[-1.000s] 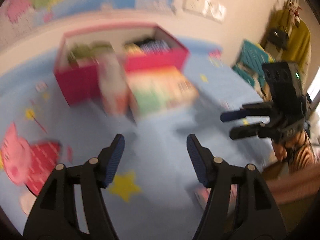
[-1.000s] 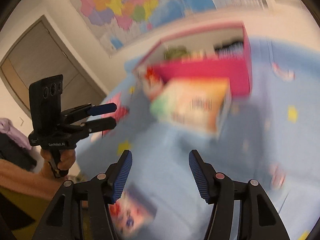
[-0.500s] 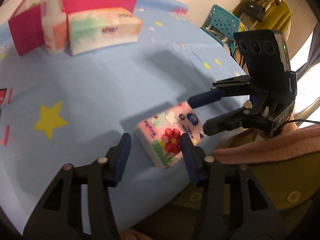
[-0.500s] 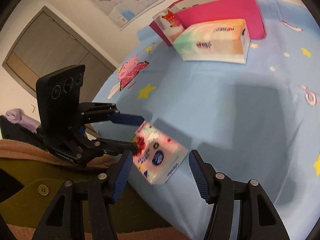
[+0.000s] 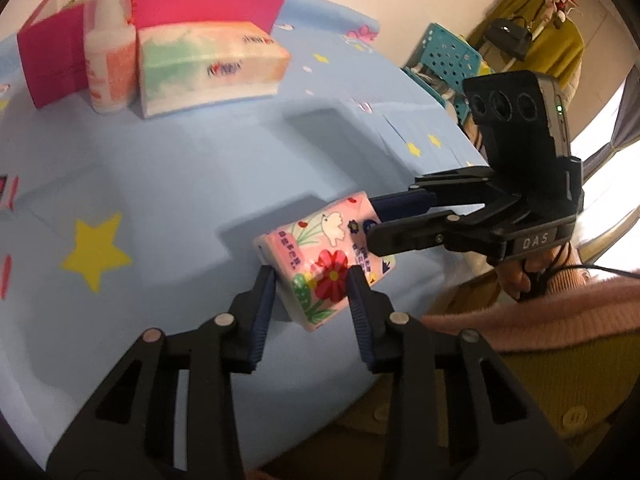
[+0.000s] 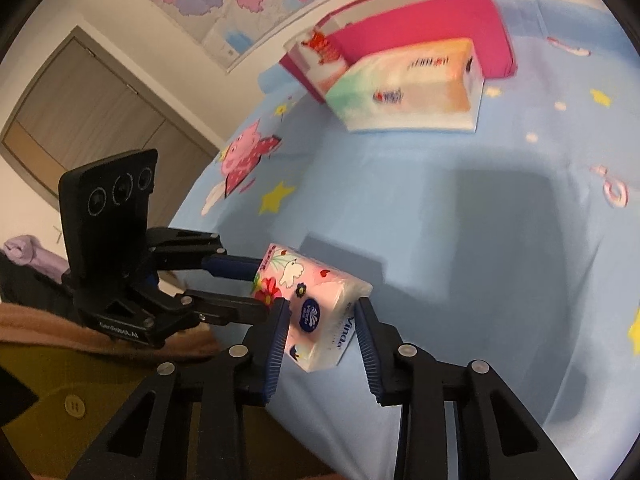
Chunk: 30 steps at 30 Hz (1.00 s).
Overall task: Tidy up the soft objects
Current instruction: 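Lift the pink floral tissue pack with the right gripper toward the pink box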
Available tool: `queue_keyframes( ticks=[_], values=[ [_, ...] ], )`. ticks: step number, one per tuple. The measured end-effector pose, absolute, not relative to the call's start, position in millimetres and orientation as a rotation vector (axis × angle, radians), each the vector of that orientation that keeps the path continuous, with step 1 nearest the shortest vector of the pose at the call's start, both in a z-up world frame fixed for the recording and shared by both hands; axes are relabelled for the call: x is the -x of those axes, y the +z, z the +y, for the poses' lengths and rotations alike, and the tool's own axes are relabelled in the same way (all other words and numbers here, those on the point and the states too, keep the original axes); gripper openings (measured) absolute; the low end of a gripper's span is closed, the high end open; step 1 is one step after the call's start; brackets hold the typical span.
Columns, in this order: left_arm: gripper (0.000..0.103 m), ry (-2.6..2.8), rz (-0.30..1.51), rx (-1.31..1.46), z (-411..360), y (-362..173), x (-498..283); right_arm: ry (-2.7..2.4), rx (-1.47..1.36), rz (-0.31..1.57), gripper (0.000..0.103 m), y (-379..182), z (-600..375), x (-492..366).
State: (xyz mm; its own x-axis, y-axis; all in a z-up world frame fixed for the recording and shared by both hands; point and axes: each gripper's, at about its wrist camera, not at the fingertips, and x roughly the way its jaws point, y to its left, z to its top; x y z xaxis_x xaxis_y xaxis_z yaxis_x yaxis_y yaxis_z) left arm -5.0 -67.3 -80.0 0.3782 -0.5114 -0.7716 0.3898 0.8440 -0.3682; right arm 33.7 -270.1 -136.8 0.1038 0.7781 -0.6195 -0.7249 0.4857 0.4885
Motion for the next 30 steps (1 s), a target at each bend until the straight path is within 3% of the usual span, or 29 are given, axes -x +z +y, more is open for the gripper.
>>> queue_keyframes(
  ticks=[13, 30],
  values=[
    [0.038, -0.473, 1.011, 0.173, -53.8, -81.0, -42.1, 1.014, -0.186, 0.950, 0.037, -139.6, -255.0, -89.0],
    [0.037, -0.479, 1.000, 0.139, -63.8, -67.6, -46.2, 0.994, -0.127, 0.862, 0.037, -124.9, -256.6, -72.4]
  ],
)
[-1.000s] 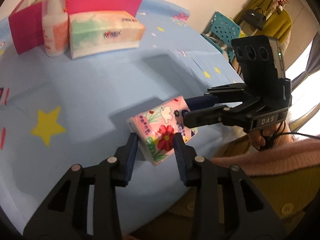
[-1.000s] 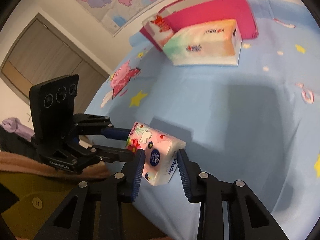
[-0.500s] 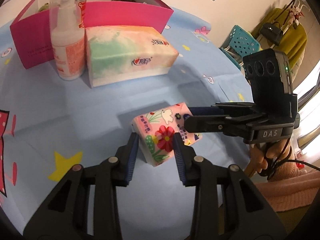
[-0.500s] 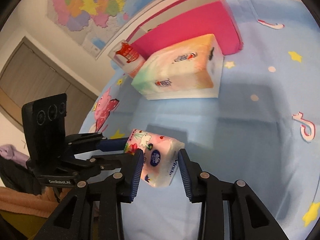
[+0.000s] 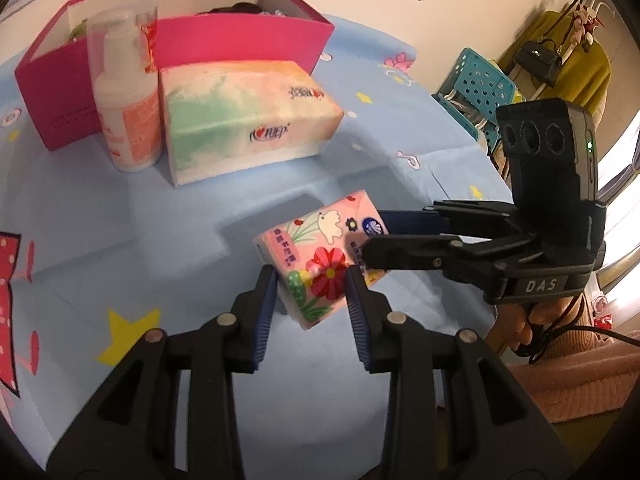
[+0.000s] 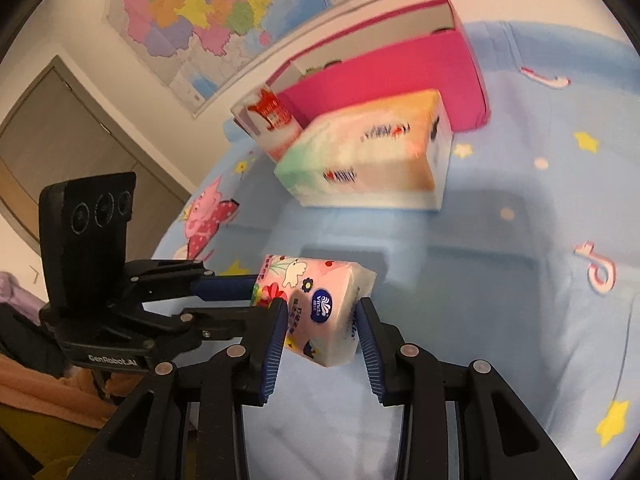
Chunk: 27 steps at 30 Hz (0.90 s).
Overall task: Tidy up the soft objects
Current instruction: 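Lift the pink floral tissue pack with the right gripper toward the pink box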
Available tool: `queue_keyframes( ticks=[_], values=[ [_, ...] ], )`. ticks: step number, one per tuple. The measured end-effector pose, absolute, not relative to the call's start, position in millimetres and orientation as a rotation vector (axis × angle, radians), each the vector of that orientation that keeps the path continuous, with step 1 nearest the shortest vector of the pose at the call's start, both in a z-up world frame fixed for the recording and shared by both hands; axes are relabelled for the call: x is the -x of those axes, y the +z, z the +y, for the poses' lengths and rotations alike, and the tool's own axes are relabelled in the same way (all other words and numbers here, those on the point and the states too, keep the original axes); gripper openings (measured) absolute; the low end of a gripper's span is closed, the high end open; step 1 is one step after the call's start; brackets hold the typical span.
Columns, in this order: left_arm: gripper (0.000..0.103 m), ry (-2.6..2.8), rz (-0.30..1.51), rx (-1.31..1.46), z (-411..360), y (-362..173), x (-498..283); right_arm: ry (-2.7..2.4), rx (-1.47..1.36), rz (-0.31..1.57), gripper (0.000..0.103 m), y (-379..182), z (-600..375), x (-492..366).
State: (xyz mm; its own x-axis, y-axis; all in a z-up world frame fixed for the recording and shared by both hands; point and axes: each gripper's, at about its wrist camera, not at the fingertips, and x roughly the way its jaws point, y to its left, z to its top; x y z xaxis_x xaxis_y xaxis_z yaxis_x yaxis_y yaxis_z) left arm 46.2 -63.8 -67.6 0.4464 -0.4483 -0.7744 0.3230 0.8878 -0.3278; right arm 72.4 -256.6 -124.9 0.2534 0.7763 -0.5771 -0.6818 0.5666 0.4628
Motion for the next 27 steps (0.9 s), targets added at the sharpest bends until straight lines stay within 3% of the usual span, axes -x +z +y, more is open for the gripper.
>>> queue_keyframes(
  ticks=[27],
  values=[
    [0.037, -0.445, 0.890, 0.085, -62.8, -32.5, -49.6, 0.999, -0.107, 0.761, 0.037, -86.6, -261.0, -72.4]
  ],
)
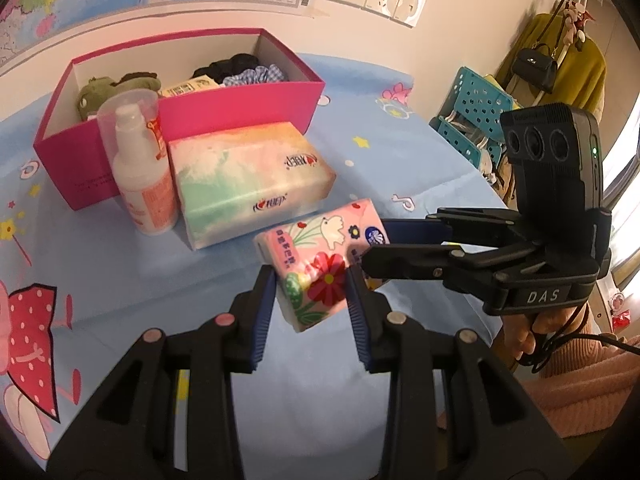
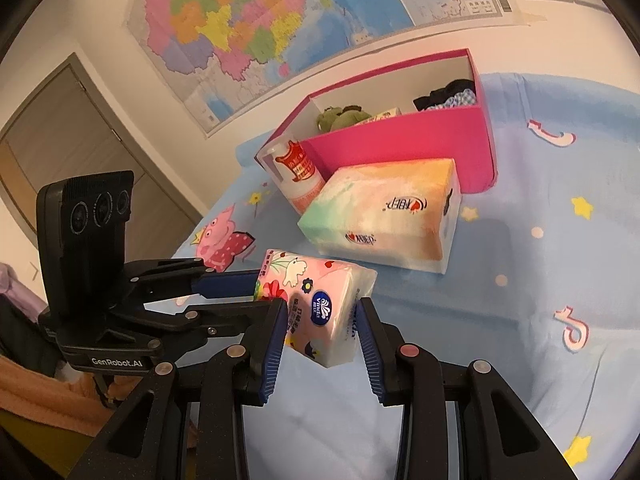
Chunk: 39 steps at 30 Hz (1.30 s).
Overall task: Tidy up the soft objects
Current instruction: 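Lift the pink floral tissue pack with the right gripper toward the pink box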
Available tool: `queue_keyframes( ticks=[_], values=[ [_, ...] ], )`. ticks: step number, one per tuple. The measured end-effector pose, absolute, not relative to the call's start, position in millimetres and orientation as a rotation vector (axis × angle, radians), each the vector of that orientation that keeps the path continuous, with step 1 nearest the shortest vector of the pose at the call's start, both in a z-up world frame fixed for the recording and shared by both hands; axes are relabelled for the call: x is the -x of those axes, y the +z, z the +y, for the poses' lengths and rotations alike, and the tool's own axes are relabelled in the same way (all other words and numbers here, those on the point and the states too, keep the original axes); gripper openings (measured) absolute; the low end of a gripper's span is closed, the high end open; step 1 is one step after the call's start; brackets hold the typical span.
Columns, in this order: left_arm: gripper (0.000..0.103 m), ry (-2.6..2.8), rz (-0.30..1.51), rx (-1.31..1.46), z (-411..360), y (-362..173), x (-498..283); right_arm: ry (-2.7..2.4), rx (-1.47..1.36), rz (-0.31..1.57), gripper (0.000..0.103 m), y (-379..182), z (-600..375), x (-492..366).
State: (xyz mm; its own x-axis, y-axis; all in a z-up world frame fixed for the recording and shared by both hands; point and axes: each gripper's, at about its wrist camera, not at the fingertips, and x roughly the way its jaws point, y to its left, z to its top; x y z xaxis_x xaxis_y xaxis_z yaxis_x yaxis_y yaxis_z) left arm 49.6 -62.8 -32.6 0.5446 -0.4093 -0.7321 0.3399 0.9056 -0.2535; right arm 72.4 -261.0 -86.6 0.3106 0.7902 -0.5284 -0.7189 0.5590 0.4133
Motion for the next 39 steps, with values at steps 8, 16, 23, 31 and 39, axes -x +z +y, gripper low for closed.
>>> queue_keyframes(
  ticks=[8, 16, 23, 31, 39],
  values=[
    [0.037, -0.439, 0.867, 0.078, -62.3, -25.1, -51.3, 0.999, -0.101, 0.737, 0.037, -76.0, -260.8, -76.2],
    [0.037, -0.430, 0.852, 0.075, -60.1, -20.3, -56.7, 1.008, -0.094, 0.721, 0.037, -67.9, -260.2, -81.8],
    [0.037, -0.437, 0.843, 0.089, -58.4, -16.3, -61.3, 1.007, -0.087, 0.712, 0.037, -61.5, -260.2, -88.2],
    [0.037, -0.424, 0.826, 0.078, -57.1, -8.5, -70.8, 1.006, -0.081, 0.691, 0.037, -53.3, -257.2, -95.7],
    [0.037, -0.411, 0.811, 0.085, -52.8, 1.6, -84.8, 1.002, -0.075, 0.665, 0.037, -42.5, -252.4, -105.9]
  ],
)
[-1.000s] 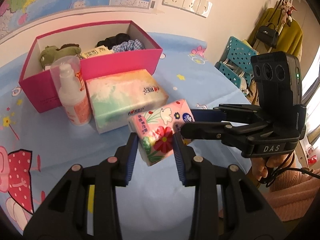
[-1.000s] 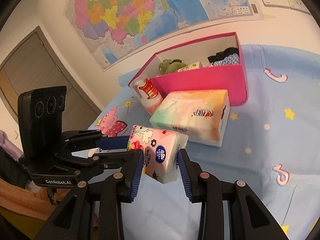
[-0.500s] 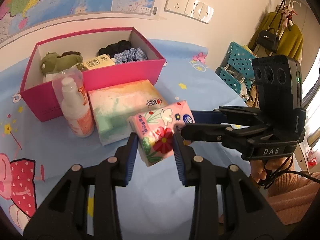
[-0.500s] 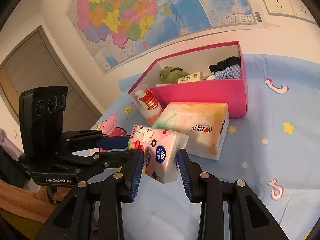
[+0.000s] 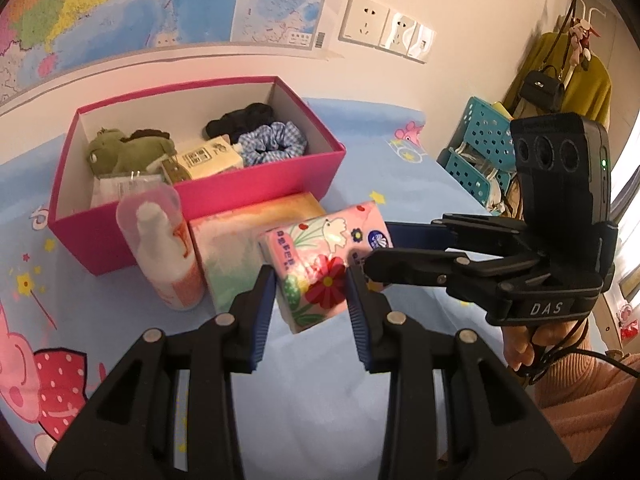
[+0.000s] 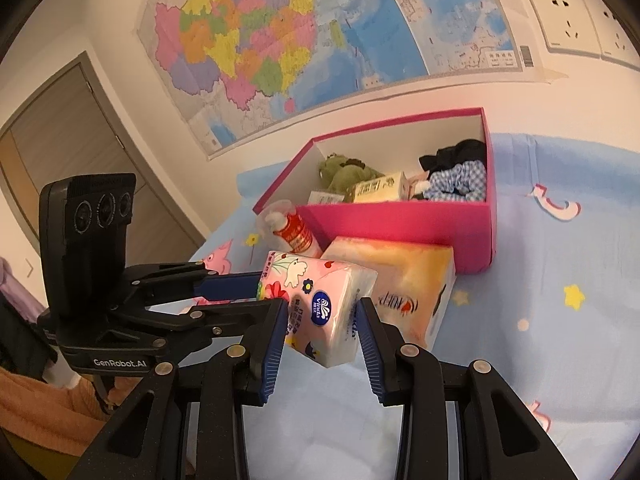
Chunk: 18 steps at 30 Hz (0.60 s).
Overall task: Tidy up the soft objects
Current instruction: 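Lift the pink floral tissue pack with the right gripper toward the pink box, then lower the pink floral pack into the pink box and open the right gripper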
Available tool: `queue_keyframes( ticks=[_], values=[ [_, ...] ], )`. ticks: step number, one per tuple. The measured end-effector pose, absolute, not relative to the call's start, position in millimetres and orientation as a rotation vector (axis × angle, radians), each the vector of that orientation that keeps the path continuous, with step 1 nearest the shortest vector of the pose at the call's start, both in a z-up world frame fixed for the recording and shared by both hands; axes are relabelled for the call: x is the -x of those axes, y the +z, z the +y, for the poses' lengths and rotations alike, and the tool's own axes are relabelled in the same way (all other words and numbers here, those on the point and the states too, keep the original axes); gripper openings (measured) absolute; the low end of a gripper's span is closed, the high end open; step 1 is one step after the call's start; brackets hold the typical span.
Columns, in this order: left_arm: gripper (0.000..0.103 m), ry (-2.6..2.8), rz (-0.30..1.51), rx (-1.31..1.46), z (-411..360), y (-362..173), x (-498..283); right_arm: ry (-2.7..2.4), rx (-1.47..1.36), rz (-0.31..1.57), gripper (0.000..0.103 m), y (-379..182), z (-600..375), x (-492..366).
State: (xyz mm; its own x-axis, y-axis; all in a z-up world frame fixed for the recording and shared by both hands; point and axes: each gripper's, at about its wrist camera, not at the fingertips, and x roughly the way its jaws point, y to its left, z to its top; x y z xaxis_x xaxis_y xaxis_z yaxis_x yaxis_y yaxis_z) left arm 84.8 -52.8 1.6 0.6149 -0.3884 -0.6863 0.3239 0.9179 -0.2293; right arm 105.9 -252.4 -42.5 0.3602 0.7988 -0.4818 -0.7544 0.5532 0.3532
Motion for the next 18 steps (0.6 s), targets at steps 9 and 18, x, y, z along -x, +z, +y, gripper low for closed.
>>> queue_keyframes(
  ticks=[9, 18],
  values=[
    [0.037, -0.403, 0.798, 0.078, -52.2, 10.1, -99.6, 0.991, -0.069, 0.639, 0.037, -31.3, -248.8, -116.6],
    [0.037, -0.400, 0.791, 0.069, -52.9, 14.5, -110.4, 0.986, -0.072, 0.623, 0.037, -25.4, -248.0, -125.7]
  ],
)
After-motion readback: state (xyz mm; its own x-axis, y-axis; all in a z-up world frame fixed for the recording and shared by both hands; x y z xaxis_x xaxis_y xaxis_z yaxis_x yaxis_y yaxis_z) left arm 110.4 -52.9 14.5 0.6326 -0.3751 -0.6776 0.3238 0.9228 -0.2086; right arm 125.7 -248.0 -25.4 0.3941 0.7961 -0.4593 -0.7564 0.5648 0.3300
